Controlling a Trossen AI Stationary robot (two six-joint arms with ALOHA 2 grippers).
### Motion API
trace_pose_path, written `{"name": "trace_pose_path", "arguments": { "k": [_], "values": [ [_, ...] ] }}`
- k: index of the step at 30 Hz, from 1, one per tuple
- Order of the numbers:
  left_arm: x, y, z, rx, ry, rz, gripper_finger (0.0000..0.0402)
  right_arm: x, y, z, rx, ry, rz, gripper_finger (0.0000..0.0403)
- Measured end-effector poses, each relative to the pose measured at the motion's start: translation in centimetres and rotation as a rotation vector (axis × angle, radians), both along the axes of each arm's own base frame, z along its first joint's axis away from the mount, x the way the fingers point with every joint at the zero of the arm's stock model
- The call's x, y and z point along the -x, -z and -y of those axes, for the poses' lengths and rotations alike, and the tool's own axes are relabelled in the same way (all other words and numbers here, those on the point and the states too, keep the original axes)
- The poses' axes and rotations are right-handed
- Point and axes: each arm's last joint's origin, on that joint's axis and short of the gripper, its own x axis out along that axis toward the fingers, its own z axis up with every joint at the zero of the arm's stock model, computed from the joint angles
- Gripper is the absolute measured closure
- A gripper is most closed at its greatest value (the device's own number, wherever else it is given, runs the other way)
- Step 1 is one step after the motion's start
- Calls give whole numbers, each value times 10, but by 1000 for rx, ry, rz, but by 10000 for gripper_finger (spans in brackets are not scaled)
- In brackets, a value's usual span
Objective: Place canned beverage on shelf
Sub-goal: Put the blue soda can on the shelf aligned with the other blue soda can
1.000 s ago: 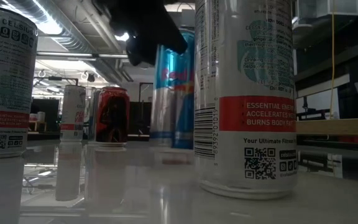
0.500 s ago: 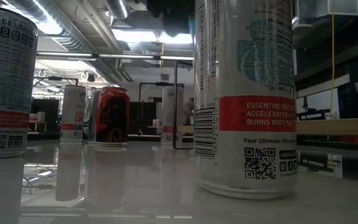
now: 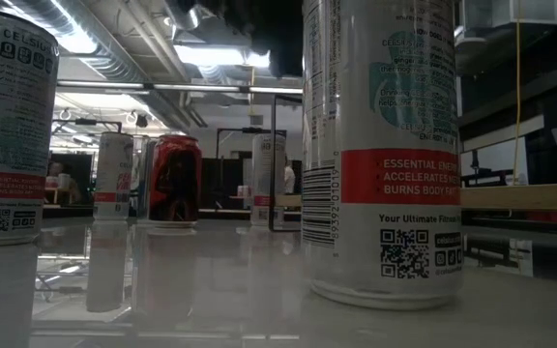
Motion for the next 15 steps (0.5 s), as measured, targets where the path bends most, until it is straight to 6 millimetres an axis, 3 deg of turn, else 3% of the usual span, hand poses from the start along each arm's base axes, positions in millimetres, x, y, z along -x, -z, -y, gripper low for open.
{"name": "trace_pose_path", "arguments": {
  "k": [8,15],
  "values": [
    [-8,18,-4,-28,13,-43,194,-1,0,0,3,0,10,68],
    [-10,20,-3,-34,17,-41,175,-2,-1,0,4,0,19,68]
  ]
}}
